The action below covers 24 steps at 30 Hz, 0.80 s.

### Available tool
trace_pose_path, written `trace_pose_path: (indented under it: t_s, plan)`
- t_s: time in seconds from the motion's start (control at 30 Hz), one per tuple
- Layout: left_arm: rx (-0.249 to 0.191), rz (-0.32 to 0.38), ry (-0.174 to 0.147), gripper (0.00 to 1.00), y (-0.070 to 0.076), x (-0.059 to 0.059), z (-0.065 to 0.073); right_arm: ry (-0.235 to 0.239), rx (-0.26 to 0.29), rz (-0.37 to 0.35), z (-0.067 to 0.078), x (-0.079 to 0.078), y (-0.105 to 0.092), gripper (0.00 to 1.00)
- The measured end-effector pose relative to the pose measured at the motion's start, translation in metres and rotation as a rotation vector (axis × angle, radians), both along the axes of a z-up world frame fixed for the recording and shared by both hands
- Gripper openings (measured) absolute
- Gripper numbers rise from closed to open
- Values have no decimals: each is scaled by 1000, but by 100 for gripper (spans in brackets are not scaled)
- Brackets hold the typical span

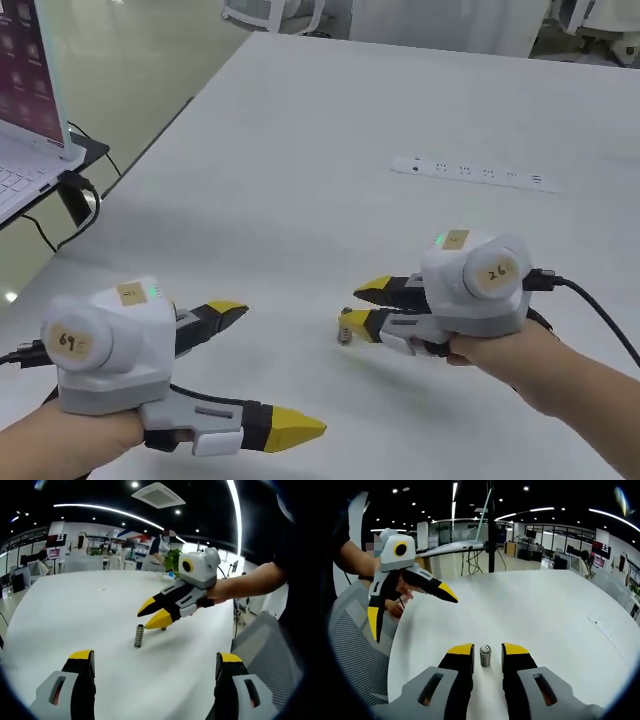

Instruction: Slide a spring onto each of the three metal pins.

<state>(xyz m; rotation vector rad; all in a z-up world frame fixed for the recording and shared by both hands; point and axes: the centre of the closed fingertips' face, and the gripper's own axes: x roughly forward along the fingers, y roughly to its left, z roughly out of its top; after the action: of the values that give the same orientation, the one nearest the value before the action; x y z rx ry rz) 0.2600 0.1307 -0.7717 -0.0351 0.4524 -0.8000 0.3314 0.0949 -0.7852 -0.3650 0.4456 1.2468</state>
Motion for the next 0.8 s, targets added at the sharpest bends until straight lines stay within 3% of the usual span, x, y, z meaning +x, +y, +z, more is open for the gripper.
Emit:
trace_pose_path:
  t_s: [0.6,0.8]
  plan:
    - [17,-47,-34,98,-19,9,18,-32,62,-38,24,-19,-42,48]
    - [23,-61,-56,98,-28,13,24,-50,76,-43,32,-30,-57,54]
